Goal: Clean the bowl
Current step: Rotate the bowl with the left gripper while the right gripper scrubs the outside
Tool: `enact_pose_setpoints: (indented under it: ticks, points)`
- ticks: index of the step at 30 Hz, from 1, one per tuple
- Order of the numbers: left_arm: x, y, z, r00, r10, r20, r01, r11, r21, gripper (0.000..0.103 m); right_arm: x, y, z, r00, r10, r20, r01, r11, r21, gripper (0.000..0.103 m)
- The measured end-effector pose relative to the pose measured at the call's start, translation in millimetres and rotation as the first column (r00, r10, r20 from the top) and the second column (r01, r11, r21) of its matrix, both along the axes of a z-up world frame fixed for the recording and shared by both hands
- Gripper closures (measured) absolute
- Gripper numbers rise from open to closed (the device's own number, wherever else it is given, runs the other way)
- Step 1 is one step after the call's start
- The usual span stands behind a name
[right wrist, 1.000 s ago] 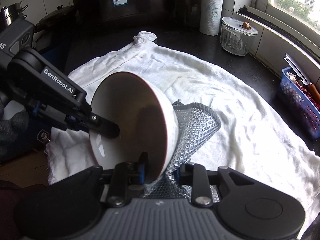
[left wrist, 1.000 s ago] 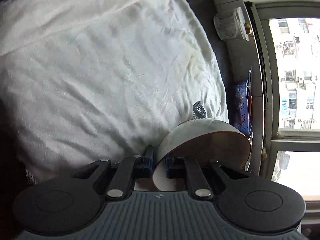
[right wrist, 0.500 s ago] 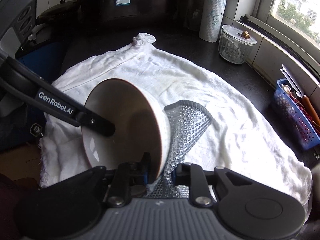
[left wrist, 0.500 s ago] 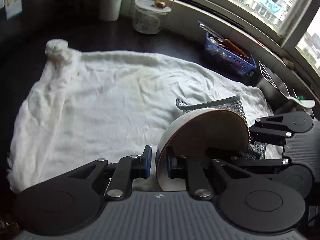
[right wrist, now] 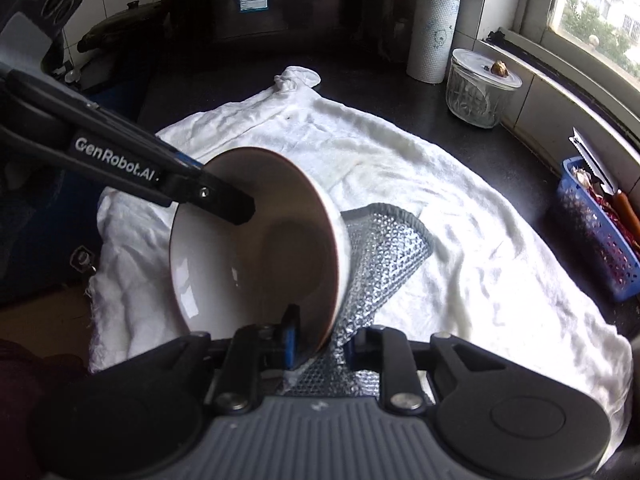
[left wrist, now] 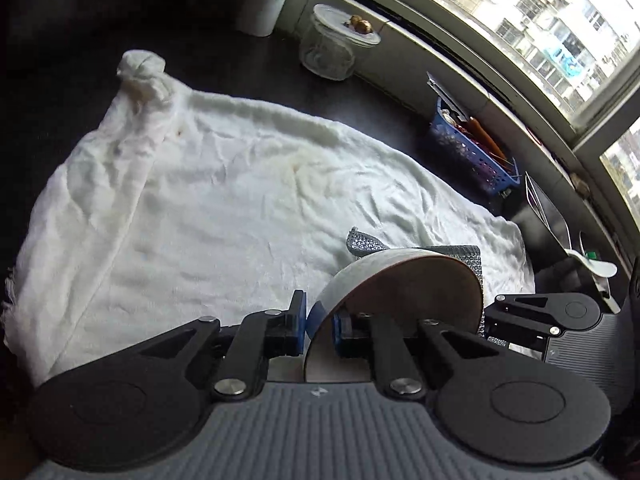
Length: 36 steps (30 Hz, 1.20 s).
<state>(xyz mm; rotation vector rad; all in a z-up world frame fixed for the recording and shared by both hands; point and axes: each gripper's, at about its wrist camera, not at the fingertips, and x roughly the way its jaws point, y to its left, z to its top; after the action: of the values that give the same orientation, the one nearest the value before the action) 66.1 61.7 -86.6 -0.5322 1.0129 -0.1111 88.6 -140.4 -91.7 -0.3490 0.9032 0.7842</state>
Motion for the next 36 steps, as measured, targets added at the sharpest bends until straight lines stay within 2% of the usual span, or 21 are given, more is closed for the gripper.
enact_pose_setpoints:
  ticks: [2, 4, 5, 7, 9, 12, 13, 15, 16, 17, 18, 19, 21, 22, 26, 27, 29, 31, 36]
  points:
    - [-3.0, 9.3, -12.0, 0.996, 0.06, -0.06, -0.065, 0.993, -0.102, 0.091, 1.0, 1.1, -1.1, 1.0, -0.003, -0.016, 0.003, 1.0, 0.014, 0.079]
    - [-6.1, 18.6, -24.5, 0.986, 0.111, -0.126, -0.135, 0.97, -0.201, 0.091, 1.5, 1.7, -2.5, 0.999, -0.008, -0.031, 0.008, 1.0, 0.023, 0.077]
    - [-8.6, 23.4, -33.3, 0.977, 0.135, -0.168, -0.176, 0.949, -0.262, 0.091, 1.2, 2.2, -3.0, 0.999, -0.006, -0.034, 0.007, 1.0, 0.024, 0.077]
    - [-16.1, 30.4, -52.9, 0.951, 0.174, -0.257, -0.264, 0.889, -0.374, 0.091, 1.1, 1.6, -3.5, 0.999, -0.012, -0.044, 0.013, 0.999, 0.03, 0.076]
    - [-19.9, 30.7, -61.3, 0.939, 0.179, -0.295, -0.293, 0.865, -0.406, 0.091, 1.4, 0.2, -4.3, 0.998, -0.019, -0.057, 0.021, 0.999, 0.042, 0.076]
    - [-15.8, 25.3, -56.1, 0.952, 0.143, -0.27, -0.241, 0.895, -0.376, 0.091, 1.6, 0.4, -5.8, 0.997, -0.024, -0.068, 0.027, 0.998, 0.049, 0.076]
    - [-12.9, 22.2, -51.5, 0.96, 0.123, -0.252, -0.207, 0.917, -0.341, 0.089, 1.6, 0.4, -6.1, 0.997, -0.027, -0.069, 0.03, 0.998, 0.05, 0.076]
    - [-6.6, 10.8, -37.3, 0.982, 0.055, -0.182, -0.094, 0.972, -0.213, 0.089, 2.3, -1.1, -5.5, 0.997, -0.032, -0.071, 0.036, 0.998, 0.057, 0.079]
    - [-4.4, 4.6, -29.8, 0.989, 0.023, -0.145, -0.043, 0.99, -0.135, 0.089, 2.2, -1.2, -5.2, 0.997, -0.031, -0.069, 0.035, 0.998, 0.054, 0.081]
    - [-3.6, -5.7, -20.3, 0.995, -0.031, -0.094, 0.029, 0.999, -0.026, 0.089, 2.1, -1.2, -4.8, 0.997, -0.03, -0.068, 0.034, 0.998, 0.051, 0.082]
    - [-3.1, -17.1, -10.2, 0.994, -0.096, -0.046, 0.1, 0.99, 0.095, 0.089, 1.4, -0.7, -4.3, 0.998, -0.028, -0.062, 0.031, 0.998, 0.046, 0.082]
    - [-2.6, -28.6, -0.2, 0.986, -0.167, -0.005, 0.164, 0.962, 0.218, 0.089, 0.8, -0.4, -4.0, 0.998, -0.025, -0.059, 0.028, 0.999, 0.044, 0.082]
    - [-4.5, -42.9, 10.1, 0.963, -0.269, 0.033, 0.243, 0.912, 0.331, 0.089, -0.8, 0.4, -3.2, 0.999, -0.021, -0.05, 0.023, 0.999, 0.039, 0.083]
    - [-5.1, -46.5, 12.6, 0.957, -0.287, 0.048, 0.252, 0.9, 0.355, 0.089, -0.9, 0.8, -3.3, 0.999, -0.02, -0.047, 0.021, 0.999, 0.037, 0.083]
    - [-7.4, -56.7, 21.7, 0.938, -0.328, 0.11, 0.256, 0.872, 0.417, 0.09, -2.2, -0.1, -3.2, 0.999, -0.02, -0.026, 0.021, 0.999, 0.025, 0.083]
    - [-8.2, -60.3, 25.9, 0.928, -0.346, 0.14, 0.26, 0.868, 0.423, 0.089, -2.8, -0.7, -1.3, 1.0, -0.019, -0.012, 0.019, 1.0, 0.023, 0.083]
    - [-6.1, -63.8, 28.9, 0.928, -0.333, 0.17, 0.243, 0.883, 0.402, 0.088, -2.4, -0.8, 0.6, 1.0, -0.015, 0.001, 0.015, 1.0, 0.014, 0.083]
    - [-2.6, -59.7, 27.6, 0.939, -0.301, 0.166, 0.226, 0.904, 0.362, 0.088, -0.8, -0.6, 1.6, 1.0, -0.017, 0.01, 0.017, 1.0, 0.002, 0.083]
    - [1.2, -28.5, 12.3, 0.985, -0.143, 0.097, 0.124, 0.975, 0.184, 0.088, -1.2, -0.6, -1.2, 1.0, -0.015, -0.004, 0.015, 1.0, 0.001, 0.083]
